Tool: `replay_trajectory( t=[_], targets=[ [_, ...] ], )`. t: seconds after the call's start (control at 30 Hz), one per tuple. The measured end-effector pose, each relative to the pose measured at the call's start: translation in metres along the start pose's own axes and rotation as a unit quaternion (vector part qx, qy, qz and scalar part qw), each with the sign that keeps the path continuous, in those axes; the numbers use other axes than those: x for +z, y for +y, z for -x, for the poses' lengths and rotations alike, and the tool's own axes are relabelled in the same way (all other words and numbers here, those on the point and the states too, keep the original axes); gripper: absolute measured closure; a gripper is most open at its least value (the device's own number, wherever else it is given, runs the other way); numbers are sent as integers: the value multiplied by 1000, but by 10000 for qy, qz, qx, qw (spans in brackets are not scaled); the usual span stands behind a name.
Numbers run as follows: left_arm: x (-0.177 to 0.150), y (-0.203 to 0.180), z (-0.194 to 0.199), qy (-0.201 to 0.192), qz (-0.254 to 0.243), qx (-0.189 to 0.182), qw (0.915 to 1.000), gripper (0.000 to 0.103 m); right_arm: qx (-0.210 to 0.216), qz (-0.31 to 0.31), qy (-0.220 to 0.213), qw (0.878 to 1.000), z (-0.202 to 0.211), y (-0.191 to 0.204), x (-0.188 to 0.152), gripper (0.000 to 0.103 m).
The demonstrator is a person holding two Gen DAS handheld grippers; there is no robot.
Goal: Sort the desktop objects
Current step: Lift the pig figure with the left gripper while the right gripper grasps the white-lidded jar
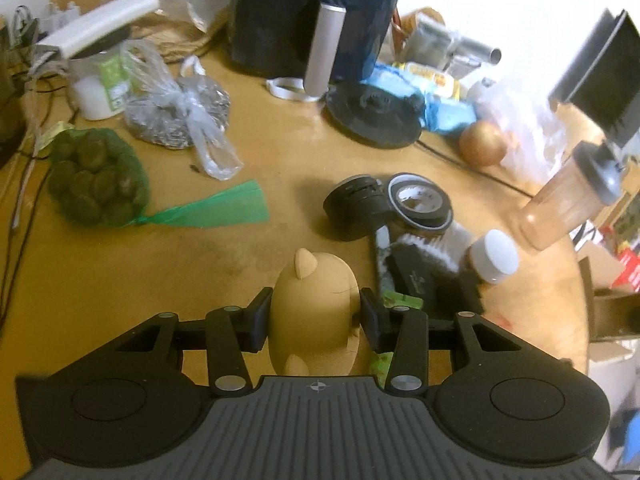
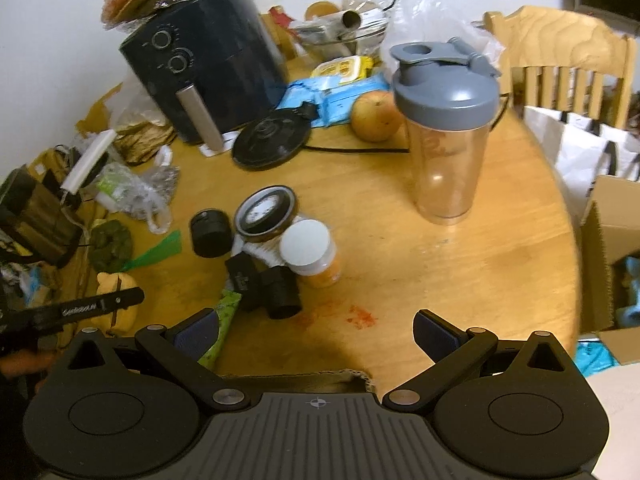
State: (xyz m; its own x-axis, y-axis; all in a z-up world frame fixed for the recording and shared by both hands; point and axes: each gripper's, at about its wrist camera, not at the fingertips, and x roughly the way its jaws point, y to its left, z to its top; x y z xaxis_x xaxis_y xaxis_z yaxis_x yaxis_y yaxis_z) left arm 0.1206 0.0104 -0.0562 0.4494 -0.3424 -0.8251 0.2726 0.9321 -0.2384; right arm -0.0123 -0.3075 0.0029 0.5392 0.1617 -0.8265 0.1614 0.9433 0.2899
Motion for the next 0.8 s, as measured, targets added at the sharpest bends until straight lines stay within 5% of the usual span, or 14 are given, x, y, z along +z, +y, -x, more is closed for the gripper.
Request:
replay_trajectory(
  t=[0.8],
  targets=[
    [-66,-18,87,-528,1003,262,9932,59,491,1467,-167,9878,2,18,24,0]
  ],
)
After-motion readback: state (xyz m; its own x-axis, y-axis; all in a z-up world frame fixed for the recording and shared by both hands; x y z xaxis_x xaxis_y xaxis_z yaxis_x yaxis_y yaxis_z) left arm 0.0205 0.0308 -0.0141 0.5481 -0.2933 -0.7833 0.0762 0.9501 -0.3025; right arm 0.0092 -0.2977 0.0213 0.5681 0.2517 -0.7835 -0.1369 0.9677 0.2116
